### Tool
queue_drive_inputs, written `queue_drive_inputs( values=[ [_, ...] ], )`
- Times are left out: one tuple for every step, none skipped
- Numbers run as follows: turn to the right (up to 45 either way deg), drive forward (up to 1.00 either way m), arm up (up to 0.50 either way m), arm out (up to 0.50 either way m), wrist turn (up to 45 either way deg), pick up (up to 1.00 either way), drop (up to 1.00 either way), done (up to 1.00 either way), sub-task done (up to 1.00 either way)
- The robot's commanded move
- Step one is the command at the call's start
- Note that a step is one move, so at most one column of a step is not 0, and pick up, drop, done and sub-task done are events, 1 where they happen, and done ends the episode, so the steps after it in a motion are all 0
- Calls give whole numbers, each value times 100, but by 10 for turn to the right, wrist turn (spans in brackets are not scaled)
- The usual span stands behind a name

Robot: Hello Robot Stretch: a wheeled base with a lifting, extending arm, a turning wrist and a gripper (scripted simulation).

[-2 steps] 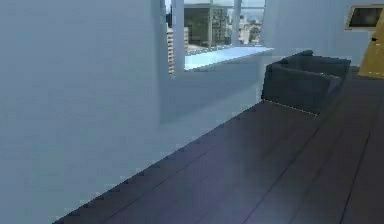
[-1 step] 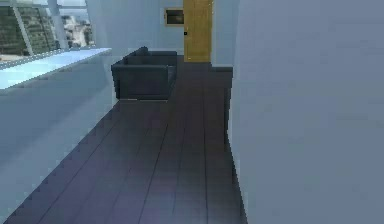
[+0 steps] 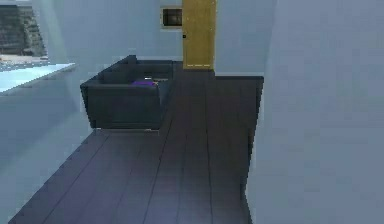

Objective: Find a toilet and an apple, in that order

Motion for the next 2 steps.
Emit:
queue_drive_inputs(
  values=[
    [0, 100, 0, 0, 0, 0, 0, 0, 0],
    [0, 100, 0, 0, 0, 0, 0, 0, 0]
  ],
)
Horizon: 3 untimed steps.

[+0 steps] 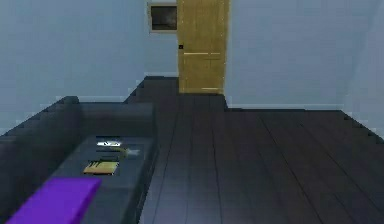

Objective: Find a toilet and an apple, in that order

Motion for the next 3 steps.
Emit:
queue_drive_inputs(
  values=[
    [0, 100, 0, 0, 0, 0, 0, 0, 0],
    [0, 95, 0, 0, 0, 0, 0, 0, 0],
    [-240, 0, 0, 0, 0, 0, 0, 0, 0]
  ],
)
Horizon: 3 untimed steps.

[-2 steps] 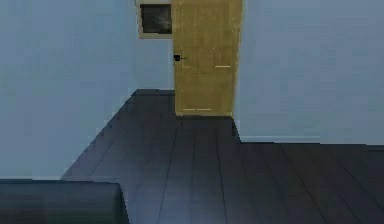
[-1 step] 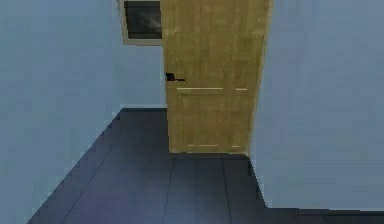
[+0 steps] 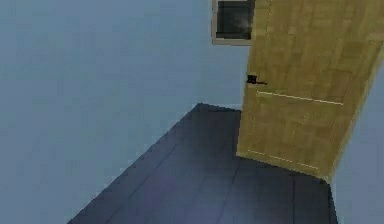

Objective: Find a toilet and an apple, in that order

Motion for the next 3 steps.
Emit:
queue_drive_inputs(
  values=[
    [0, 100, 0, 0, 0, 0, 0, 0, 0],
    [0, 80, 0, 0, 0, 0, 0, 0, 0],
    [180, 0, 0, 0, 0, 0, 0, 0, 0]
  ],
)
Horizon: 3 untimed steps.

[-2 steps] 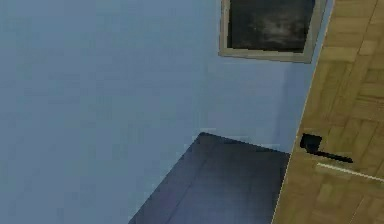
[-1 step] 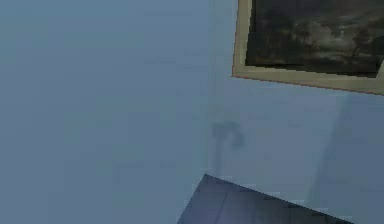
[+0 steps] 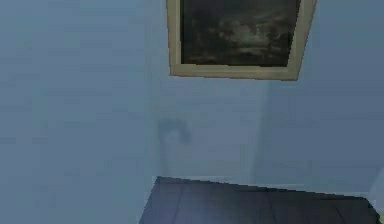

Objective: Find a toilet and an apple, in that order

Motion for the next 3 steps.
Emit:
queue_drive_inputs(
  values=[
    [0, 45, 0, 0, 0, 0, 0, 0, 0],
    [390, 0, 0, 0, 0, 0, 0, 0, 0],
    [0, 55, 0, 0, 0, 0, 0, 0, 0]
  ],
)
